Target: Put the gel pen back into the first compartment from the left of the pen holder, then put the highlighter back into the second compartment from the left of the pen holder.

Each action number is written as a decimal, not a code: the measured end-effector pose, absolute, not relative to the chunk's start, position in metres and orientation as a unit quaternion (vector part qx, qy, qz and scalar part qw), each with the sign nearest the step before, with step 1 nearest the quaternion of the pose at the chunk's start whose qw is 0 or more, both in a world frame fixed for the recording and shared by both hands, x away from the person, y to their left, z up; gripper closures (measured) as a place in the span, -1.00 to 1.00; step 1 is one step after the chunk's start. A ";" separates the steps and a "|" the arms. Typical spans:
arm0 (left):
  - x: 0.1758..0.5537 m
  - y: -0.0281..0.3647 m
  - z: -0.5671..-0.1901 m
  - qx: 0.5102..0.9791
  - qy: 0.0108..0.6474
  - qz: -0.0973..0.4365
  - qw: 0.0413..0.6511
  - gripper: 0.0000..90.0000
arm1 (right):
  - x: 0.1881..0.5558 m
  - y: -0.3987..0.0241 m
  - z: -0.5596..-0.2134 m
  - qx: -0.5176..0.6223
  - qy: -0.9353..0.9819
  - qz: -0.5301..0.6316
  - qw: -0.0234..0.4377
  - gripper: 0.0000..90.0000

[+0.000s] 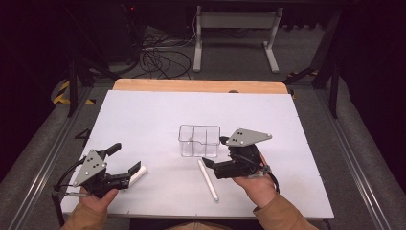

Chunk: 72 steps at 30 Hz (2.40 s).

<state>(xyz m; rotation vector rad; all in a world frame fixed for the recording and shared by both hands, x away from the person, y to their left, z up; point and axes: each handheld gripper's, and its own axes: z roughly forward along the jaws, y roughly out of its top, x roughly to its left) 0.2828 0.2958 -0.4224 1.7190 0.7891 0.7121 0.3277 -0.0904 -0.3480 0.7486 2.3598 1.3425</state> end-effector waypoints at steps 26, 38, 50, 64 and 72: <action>0.283 0.295 -0.422 0.722 0.329 0.298 0.531 -0.71 | 0.322 -0.086 -0.366 0.307 0.816 0.456 0.177 -0.24; 0.283 0.295 -0.422 0.721 0.330 0.299 0.531 -0.71 | 0.321 -0.080 -0.380 0.291 0.831 0.433 0.190 -0.01; 0.283 0.296 -0.423 0.720 0.331 0.298 0.531 -0.71 | 0.328 -0.065 -0.407 0.314 0.843 0.391 0.195 0.04; 0.283 0.296 -0.423 0.721 0.331 0.299 0.531 -0.71 | 0.339 -0.054 -0.432 0.328 0.854 0.358 0.187 0.11; 0.283 0.296 -0.423 0.721 0.330 0.298 0.531 -0.71 | 0.343 -0.050 -0.441 0.349 0.857 0.336 0.178 0.18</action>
